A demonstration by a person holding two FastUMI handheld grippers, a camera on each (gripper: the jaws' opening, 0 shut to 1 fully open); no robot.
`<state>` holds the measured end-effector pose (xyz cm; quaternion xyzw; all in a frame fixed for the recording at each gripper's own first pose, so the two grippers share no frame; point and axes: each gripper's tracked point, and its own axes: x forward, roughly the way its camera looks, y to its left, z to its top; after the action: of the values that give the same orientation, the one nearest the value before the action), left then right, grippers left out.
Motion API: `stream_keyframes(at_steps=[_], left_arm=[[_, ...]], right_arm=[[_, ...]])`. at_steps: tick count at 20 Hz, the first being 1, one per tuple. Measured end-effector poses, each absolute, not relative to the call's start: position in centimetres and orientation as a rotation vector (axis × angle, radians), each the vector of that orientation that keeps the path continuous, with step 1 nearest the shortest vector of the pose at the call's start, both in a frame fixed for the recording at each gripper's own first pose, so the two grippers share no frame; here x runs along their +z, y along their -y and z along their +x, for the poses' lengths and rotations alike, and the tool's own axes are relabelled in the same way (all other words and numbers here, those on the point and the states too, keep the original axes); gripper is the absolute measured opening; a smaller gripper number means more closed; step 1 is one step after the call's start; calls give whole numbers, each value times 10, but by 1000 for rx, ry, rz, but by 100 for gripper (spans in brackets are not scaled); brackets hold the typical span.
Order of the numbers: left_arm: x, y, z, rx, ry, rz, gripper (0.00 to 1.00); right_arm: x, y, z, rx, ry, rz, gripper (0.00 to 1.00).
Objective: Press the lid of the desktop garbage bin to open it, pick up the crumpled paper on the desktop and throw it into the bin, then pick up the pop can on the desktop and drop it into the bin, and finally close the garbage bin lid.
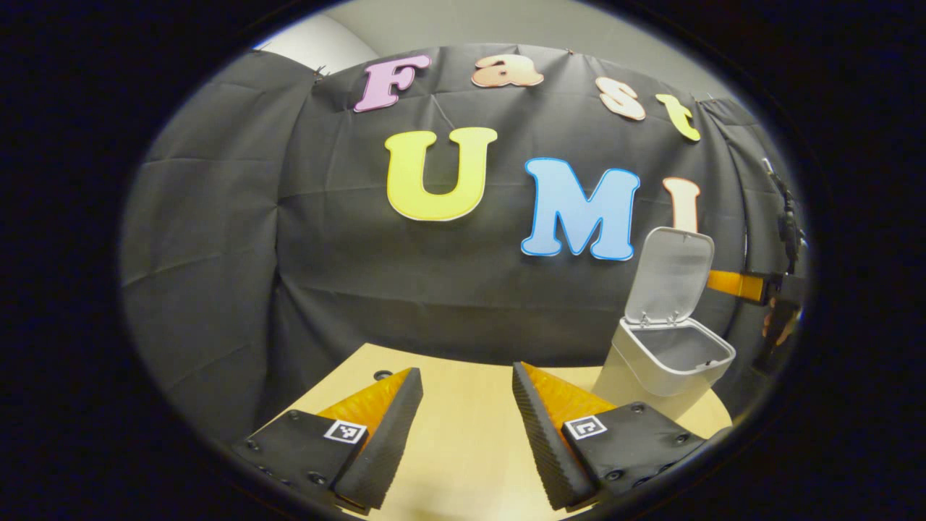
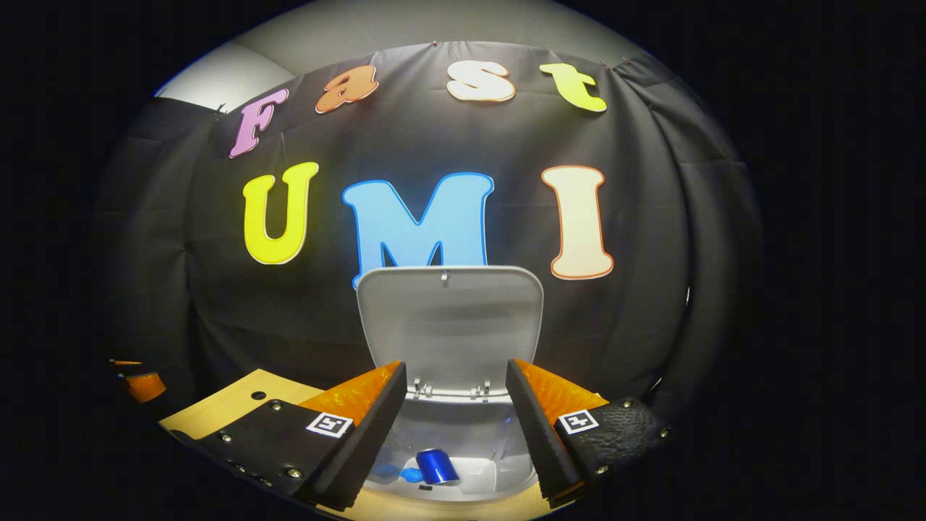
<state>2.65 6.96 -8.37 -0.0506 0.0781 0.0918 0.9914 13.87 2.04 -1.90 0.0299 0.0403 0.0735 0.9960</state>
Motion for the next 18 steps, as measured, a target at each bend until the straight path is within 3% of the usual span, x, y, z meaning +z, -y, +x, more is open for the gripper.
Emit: stream_keyframes(at_steps=[18], left_arm=[[-88,-78,32,211,-168,-135,84]], right_arm=[[91,-14,194,111,122,52,87]])
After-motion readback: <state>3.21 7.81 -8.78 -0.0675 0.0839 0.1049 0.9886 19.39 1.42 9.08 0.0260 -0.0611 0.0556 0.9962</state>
